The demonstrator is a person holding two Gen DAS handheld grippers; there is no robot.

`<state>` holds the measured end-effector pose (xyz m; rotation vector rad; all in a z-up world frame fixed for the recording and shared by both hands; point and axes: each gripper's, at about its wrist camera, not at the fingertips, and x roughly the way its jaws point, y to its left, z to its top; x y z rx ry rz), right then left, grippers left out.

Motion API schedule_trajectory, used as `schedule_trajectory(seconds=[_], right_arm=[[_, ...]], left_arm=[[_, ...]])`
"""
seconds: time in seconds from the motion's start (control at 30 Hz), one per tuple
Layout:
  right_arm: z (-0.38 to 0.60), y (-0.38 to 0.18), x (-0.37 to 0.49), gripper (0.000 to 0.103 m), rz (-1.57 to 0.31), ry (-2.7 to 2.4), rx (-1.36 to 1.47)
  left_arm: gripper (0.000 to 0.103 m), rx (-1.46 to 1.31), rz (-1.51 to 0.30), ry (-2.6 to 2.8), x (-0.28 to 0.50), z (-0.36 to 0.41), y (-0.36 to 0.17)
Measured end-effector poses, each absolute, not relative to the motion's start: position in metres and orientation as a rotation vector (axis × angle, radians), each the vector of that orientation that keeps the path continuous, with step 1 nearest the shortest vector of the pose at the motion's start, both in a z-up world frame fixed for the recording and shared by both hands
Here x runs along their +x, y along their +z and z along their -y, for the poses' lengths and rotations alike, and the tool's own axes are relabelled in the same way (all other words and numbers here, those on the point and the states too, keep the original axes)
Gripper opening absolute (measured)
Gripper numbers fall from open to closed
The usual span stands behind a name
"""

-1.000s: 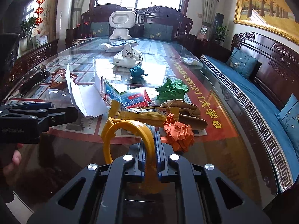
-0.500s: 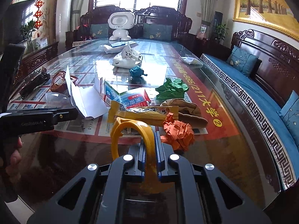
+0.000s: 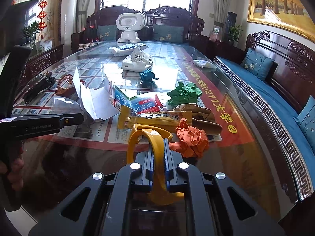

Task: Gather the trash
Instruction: 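Grasp the yellow plastic ring with the right tool while the left tool grasps the clear cup, then carry both items to the yellow bucket and open both tools to drop them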

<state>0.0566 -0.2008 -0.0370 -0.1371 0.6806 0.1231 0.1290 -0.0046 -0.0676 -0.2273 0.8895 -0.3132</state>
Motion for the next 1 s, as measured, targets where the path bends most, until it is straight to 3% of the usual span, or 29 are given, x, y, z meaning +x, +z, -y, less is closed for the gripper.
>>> schedule_trajectory(seconds=[0.17, 0.67, 1.0], right_arm=[[0.2, -0.034, 0.054, 0.009, -0.669, 0.126, -0.134], [0.206, -0.006, 0.022, 0.008, -0.599, 0.15, -0.086], [0.24, 0.019, -0.052, 0.008, -0.548, 0.059, -0.051]], left_arm=[[0.006, -0.229, -0.866, -0.321, 0.124, 0.003, -0.063], [0.006, -0.17, -0.81, -0.345, 0.084, 0.013, -0.039], [0.006, -0.083, -0.786, -0.536, 0.029, 0.069, -0.023]])
